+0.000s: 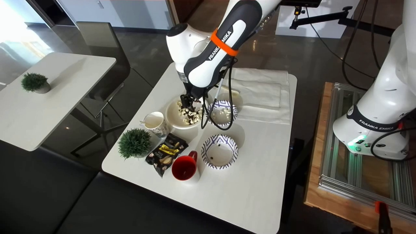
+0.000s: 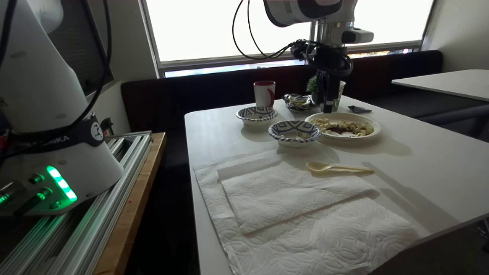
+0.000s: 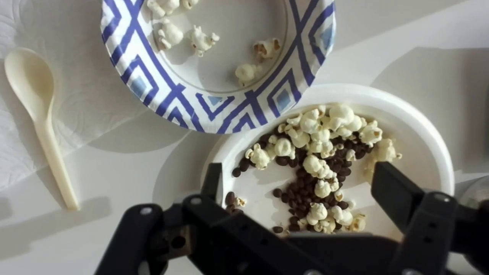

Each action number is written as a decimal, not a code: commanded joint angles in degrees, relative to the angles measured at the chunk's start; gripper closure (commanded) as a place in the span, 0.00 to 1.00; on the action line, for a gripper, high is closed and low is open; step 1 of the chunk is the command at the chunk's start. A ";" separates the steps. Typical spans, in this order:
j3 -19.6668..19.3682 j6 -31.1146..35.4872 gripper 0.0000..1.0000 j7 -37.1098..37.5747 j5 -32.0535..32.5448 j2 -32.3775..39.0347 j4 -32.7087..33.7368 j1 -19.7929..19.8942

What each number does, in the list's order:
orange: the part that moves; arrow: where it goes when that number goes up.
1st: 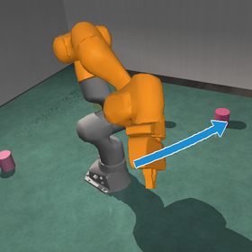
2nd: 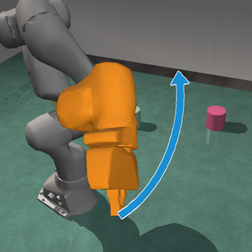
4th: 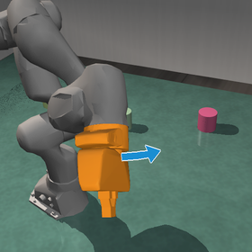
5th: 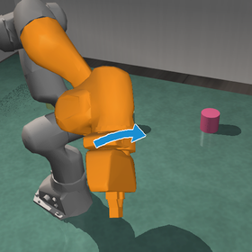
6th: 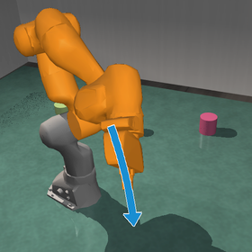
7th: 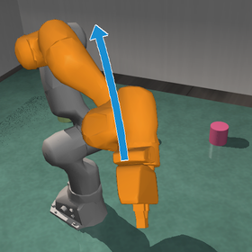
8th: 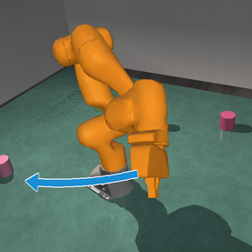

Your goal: Pick one of the white things on the white plate and put it on the bowl

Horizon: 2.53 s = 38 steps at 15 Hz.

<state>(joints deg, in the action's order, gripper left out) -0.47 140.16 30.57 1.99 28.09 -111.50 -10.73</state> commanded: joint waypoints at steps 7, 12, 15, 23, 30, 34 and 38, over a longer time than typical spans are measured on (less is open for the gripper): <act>-0.18 7.89 0.01 -1.67 -1.47 4.94 2.14 -0.92; -0.56 9.52 0.20 -2.50 -1.40 6.84 3.28 -1.34; -0.16 10.29 0.27 -3.57 -1.92 7.69 4.05 -0.99; -0.45 11.85 0.50 -4.55 -1.82 9.76 5.48 -1.27; -1.05 9.98 0.51 -4.25 -1.36 10.30 6.17 -1.97; -1.35 8.91 0.63 -4.03 -1.20 10.48 6.26 -2.38; -1.80 8.34 0.66 -3.80 -0.88 10.62 6.41 -2.75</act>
<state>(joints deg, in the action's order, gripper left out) -1.08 150.07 27.24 1.56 37.56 -107.04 -12.33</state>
